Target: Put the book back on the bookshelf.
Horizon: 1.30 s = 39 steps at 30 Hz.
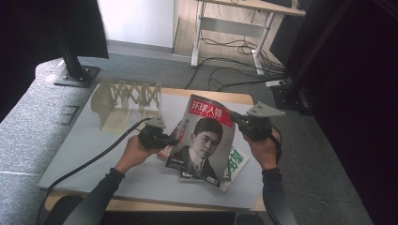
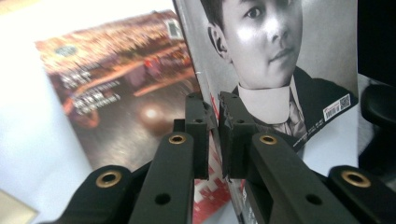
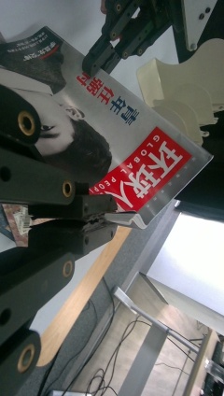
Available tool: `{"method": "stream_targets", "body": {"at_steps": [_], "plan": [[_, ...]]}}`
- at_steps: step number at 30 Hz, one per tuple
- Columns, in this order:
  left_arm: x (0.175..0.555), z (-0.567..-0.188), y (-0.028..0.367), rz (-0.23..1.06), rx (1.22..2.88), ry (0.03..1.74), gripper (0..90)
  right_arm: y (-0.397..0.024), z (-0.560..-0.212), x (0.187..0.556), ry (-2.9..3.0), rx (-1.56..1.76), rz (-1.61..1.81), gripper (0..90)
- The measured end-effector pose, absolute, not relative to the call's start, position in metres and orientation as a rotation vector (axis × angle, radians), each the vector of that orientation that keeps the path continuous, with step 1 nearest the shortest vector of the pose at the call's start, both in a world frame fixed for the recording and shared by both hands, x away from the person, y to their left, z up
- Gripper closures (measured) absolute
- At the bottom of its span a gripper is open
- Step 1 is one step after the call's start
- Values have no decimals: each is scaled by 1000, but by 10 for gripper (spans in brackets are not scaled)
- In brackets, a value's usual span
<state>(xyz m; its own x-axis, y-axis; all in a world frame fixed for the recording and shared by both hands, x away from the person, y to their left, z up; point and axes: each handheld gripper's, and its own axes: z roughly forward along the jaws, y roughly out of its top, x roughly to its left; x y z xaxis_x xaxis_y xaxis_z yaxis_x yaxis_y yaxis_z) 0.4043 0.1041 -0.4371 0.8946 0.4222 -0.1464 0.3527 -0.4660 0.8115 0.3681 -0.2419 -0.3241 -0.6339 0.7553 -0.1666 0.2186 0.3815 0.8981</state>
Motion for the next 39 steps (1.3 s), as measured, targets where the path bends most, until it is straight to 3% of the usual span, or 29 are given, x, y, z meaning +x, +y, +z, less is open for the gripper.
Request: {"method": "stream_targets", "body": {"at_steps": [9,18,27,39], "plan": [[398,-434,105,249,2050,523,844,-236,-308,370,2029,801,1232,854],[391,-439,108,237,2059,491,847,-244,-315,364,2035,819,1249,854],[391,-425,107,379,1964,481,868,-243,-300,367,1966,801,1260,854],[384,-434,111,354,2014,459,875,-252,-307,362,1983,806,1291,851]]}}
